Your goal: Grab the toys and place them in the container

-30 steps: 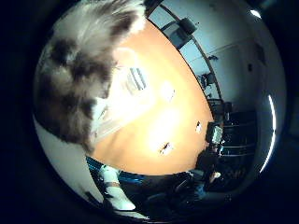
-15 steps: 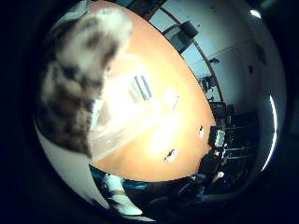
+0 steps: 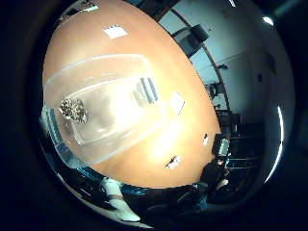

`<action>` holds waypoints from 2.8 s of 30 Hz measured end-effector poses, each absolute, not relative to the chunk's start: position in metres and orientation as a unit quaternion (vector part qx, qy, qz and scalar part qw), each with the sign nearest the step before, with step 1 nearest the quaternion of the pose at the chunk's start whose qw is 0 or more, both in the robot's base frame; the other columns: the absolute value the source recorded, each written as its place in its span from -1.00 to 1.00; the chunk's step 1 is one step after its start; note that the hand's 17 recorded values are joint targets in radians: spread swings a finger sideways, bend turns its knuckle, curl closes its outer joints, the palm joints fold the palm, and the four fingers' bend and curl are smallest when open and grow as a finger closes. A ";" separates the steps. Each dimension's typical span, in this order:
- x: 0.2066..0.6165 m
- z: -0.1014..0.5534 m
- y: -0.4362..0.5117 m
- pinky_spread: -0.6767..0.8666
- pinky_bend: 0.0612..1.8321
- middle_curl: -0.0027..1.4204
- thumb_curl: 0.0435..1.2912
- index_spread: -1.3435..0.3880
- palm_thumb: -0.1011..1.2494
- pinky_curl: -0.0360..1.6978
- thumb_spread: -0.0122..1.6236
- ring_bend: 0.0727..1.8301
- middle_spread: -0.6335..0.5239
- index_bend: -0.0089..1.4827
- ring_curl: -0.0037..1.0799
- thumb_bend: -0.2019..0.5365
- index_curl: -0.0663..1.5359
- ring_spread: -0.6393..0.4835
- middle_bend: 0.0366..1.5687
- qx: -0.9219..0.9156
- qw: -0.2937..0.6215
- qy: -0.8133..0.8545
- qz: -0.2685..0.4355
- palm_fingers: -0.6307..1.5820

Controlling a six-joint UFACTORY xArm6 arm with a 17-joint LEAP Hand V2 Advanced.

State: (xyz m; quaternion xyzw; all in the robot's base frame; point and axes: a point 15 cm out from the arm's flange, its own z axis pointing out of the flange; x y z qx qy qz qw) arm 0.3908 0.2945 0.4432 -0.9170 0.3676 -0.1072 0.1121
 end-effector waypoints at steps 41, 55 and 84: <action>0.375 0.396 -0.256 0.38 -0.76 -0.52 -0.63 0.03 -0.38 -0.62 0.22 -0.70 -0.04 -0.77 -0.56 -0.51 -0.58 0.29 -0.77 -0.830 -0.114 0.503 -0.212 -0.19; 0.345 0.310 -0.307 0.36 -0.81 -0.52 -0.60 -0.01 -0.03 -0.62 0.25 -0.78 -0.07 -0.76 -0.58 -0.49 -0.56 0.29 -0.79 -0.861 -0.251 0.383 -0.223 -0.21; 0.392 0.253 -0.339 0.34 -0.87 -0.57 -0.55 -0.05 0.29 -0.64 0.16 -0.86 -0.06 -0.72 -0.55 -0.52 -0.47 0.34 -0.81 -0.868 -0.297 0.328 -0.226 -0.20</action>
